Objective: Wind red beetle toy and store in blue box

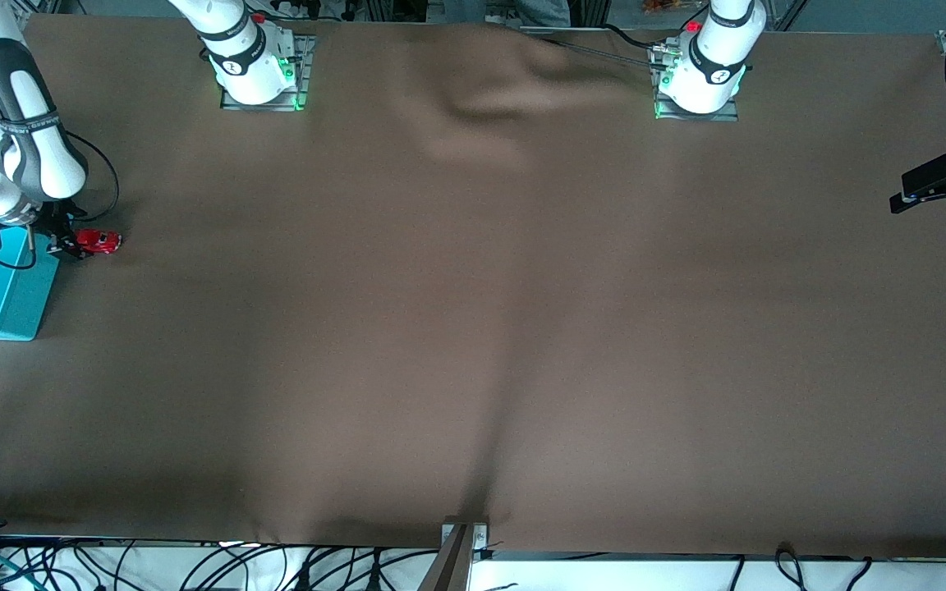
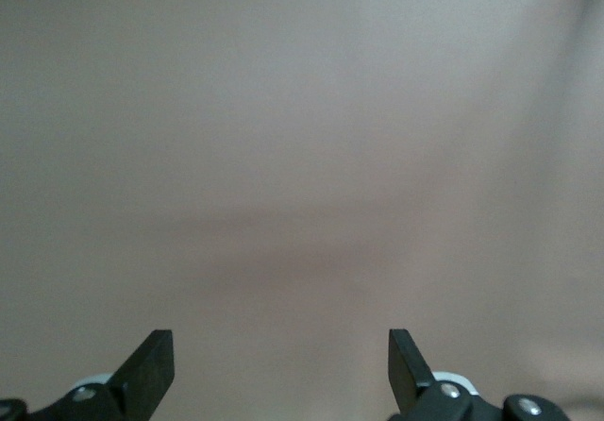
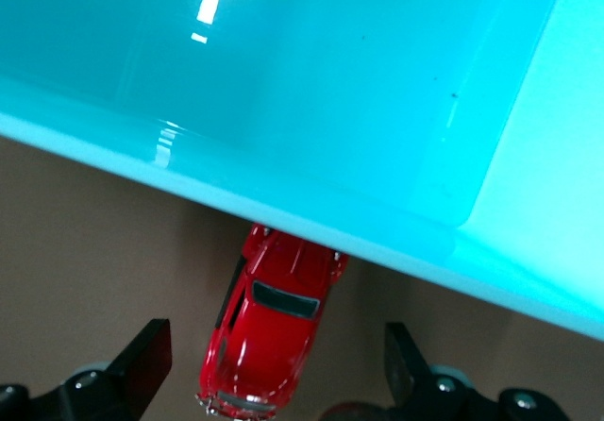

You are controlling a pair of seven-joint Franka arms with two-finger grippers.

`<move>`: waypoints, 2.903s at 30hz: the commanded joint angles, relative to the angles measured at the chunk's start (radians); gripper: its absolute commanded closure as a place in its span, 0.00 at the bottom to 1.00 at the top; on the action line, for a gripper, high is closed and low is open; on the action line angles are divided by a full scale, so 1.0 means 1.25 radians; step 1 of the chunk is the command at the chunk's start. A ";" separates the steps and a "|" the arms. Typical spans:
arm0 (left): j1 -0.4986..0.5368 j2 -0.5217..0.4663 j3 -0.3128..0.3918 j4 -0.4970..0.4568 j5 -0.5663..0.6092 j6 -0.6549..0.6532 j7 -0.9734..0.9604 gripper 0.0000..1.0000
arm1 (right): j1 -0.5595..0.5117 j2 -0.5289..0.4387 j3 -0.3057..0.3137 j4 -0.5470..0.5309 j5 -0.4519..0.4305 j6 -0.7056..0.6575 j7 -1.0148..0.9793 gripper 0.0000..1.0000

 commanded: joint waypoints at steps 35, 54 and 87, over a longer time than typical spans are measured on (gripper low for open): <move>-0.005 -0.002 0.003 0.014 0.010 -0.016 0.015 0.00 | -0.010 -0.056 0.075 -0.008 0.039 -0.017 -0.004 1.00; -0.005 -0.002 0.003 0.014 0.010 -0.016 0.015 0.00 | -0.005 -0.114 0.138 0.030 -0.093 -0.115 -0.007 1.00; -0.007 -0.002 0.003 0.014 0.009 -0.016 0.015 0.00 | -0.009 -0.168 0.100 0.144 -0.196 -0.272 -0.493 1.00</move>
